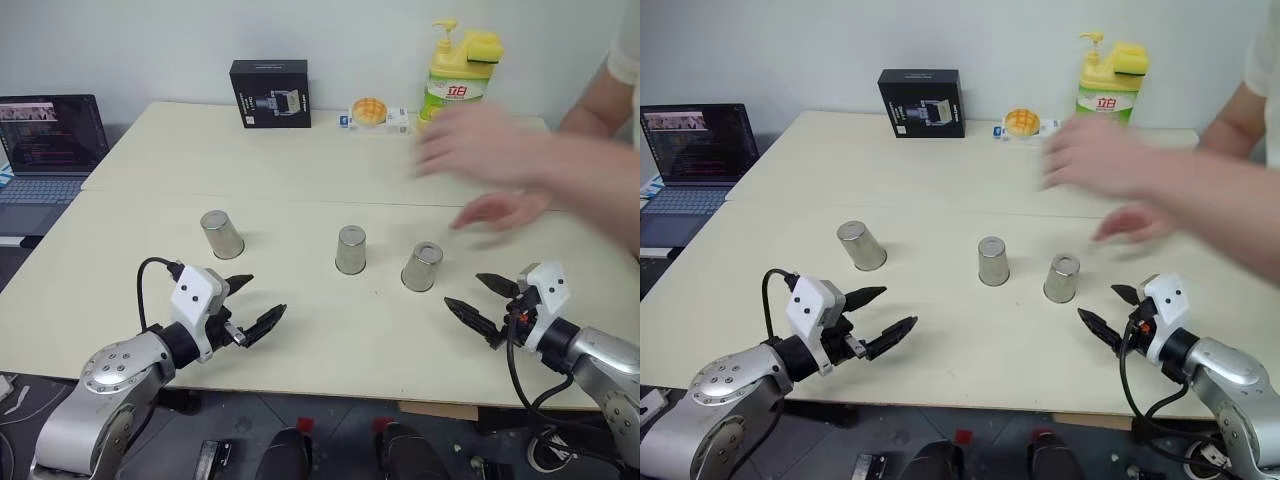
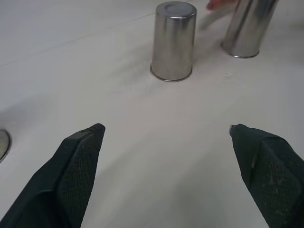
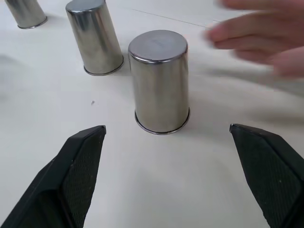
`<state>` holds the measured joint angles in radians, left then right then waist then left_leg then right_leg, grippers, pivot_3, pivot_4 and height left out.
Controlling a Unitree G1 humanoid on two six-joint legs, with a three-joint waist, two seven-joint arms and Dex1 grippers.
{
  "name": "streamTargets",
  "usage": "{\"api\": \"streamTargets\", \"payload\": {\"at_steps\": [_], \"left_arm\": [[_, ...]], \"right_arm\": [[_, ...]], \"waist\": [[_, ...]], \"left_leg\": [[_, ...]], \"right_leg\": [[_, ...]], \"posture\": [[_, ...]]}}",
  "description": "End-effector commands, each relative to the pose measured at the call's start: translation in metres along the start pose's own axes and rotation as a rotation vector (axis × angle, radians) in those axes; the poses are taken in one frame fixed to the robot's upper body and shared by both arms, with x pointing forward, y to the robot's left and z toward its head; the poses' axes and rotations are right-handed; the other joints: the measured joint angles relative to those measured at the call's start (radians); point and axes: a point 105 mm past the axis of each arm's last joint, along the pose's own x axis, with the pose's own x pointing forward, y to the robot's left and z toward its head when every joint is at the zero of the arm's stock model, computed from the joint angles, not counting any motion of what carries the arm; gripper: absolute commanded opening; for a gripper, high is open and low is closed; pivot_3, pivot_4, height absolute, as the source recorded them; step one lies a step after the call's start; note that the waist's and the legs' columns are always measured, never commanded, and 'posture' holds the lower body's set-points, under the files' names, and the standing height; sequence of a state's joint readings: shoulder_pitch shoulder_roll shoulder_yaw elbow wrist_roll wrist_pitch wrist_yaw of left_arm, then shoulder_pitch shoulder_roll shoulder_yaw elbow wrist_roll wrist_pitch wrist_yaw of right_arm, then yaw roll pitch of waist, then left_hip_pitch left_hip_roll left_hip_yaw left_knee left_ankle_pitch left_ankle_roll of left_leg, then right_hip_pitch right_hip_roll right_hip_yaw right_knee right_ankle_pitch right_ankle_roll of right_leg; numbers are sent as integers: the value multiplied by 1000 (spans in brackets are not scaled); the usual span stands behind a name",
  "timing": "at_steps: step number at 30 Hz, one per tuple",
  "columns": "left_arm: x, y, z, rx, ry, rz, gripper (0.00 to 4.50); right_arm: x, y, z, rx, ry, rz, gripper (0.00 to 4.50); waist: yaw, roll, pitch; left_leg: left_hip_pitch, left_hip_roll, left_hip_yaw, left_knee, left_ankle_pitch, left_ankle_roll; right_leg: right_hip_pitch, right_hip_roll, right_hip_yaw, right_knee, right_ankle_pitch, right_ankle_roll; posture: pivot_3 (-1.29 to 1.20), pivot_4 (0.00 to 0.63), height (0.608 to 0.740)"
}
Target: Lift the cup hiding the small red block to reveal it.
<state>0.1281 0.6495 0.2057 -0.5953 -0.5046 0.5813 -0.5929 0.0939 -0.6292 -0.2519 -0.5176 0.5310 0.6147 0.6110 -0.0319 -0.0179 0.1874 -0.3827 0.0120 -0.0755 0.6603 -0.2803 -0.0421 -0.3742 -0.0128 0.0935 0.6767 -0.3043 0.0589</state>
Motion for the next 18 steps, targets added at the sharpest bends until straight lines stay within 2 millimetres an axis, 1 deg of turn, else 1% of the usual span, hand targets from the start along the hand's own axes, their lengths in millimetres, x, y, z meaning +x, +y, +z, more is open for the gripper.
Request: {"api": "streamTargets", "payload": {"at_steps": [1, 3, 5, 7, 10, 13, 16, 18], "left_arm": [[0, 1, 7, 1, -44, 52, 4500], [7, 1, 6, -17, -69, 73, 4500], [20, 3, 7, -29, -104, 97, 4500], [33, 4, 8, -36, -129, 111, 4500], [61, 1, 9, -41, -172, 111, 4500], [81, -1, 10, -47, -196, 103, 4500], [110, -3, 12, -59, -220, 74, 4500], [123, -4, 14, -57, -232, 53, 4500]], "right_arm": [[-6, 17, 29, -60, -111, 72, 4440], [-9, 32, 35, -70, -142, 130, 4440], [-12, 44, 38, -78, -157, 180, 4440], [-13, 50, 40, -79, -162, 201, 4440], [-10, 44, 38, -85, -152, 163, 4440], [-11, 38, 37, -84, -143, 129, 4440], [-14, 33, 32, -72, -127, 91, 4440], [-15, 33, 29, -72, -118, 82, 4440]], "waist": [[0, 0, 0], [0, 0, 0], [3, 0, 0], [6, -1, 0], [5, -1, 0], [4, -2, -1], [6, -2, -1], [7, -2, -1]], "left_leg": [[0, 0, 0, 0, 0, 0], [0, 0, 0, 0, 0, 0], [0, 0, -1, 0, 0, 0], [0, -1, 0, 1, 0, 0], [0, -2, 0, 2, 0, 0], [0, -4, 0, 2, 0, 0], [0, -4, 0, 2, 0, 0], [-1, -5, 0, 2, 0, 0]], "right_leg": [[0, 0, 0, 0, 0, 0], [0, 0, -1, 0, 0, 0], [0, 0, -1, 0, 0, 0], [2, -1, -3, 0, 0, 0], [2, -1, -3, 0, 1, 1], [2, 0, -2, 0, 1, 2], [1, 0, -3, 0, 1, 1], [1, 0, -4, 0, 1, 1]], "posture": [[0, 150, 740], [0, 150, 740], [0, 150, 740], [0, 150, 740], [0, 150, 740], [0, 150, 740], [0, 150, 740], [0, 150, 740]]}}
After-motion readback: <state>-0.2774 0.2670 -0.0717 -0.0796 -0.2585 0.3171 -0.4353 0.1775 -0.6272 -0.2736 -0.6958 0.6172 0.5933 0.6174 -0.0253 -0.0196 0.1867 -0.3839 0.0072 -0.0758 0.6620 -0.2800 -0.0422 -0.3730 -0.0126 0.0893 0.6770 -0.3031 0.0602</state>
